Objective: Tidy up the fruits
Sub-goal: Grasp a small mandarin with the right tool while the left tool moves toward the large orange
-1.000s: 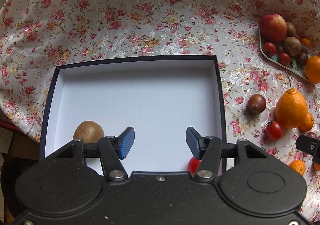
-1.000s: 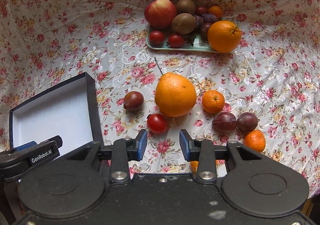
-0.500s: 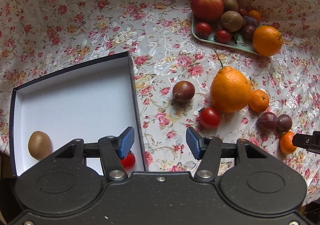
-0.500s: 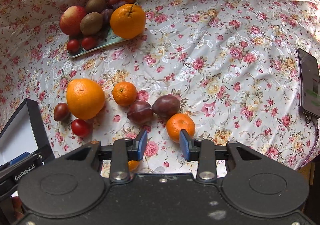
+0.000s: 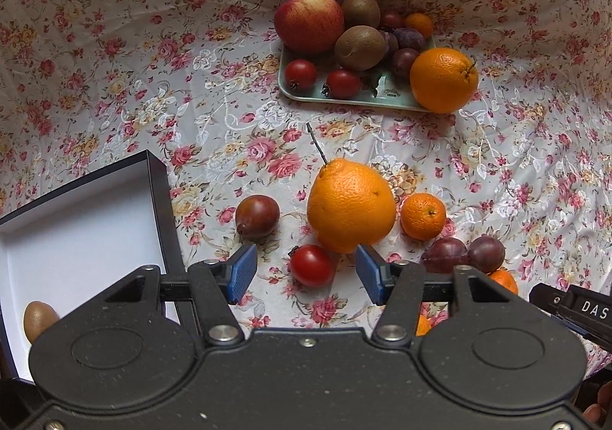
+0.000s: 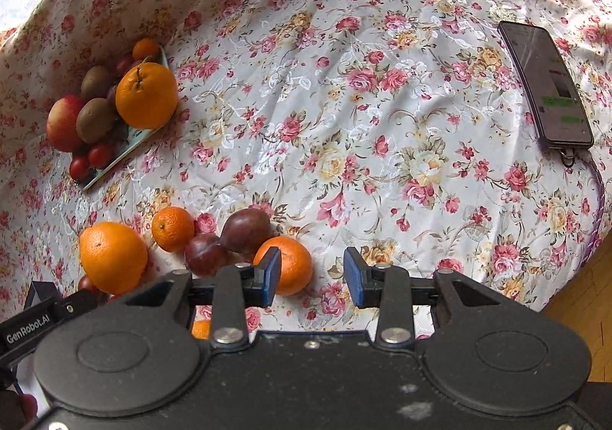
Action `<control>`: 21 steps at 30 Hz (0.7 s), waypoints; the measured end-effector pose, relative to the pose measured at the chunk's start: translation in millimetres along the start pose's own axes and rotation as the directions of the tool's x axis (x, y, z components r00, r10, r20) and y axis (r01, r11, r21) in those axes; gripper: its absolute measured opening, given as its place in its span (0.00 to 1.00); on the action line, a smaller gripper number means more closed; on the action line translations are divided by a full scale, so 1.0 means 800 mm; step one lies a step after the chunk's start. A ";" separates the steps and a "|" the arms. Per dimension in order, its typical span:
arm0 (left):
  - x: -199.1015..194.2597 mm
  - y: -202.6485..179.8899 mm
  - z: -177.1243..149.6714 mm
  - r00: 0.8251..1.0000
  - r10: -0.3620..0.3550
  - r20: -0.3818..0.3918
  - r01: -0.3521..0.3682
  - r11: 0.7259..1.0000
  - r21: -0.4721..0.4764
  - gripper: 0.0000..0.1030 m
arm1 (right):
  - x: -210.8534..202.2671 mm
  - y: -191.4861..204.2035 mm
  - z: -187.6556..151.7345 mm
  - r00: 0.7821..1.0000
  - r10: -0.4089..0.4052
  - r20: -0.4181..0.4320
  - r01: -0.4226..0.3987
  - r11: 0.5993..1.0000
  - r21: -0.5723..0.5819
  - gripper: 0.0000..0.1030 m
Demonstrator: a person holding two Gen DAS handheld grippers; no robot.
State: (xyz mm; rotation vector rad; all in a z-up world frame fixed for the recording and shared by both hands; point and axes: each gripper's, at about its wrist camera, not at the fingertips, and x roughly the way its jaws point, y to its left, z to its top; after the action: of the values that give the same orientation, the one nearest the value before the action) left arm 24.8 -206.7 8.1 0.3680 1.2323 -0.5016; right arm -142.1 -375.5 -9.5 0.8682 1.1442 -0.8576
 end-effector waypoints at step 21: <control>0.047 -0.005 0.031 0.985 -0.163 -0.049 0.162 0.986 -0.037 0.64 | 0.064 0.035 0.008 0.991 -0.034 -0.129 0.031 0.999 -0.028 0.45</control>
State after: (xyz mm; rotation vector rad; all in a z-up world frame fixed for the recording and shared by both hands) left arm 51.5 -229.0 -20.2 0.2546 1.3264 -0.6139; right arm -104.7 -375.8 -54.8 0.8962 1.2828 -0.8208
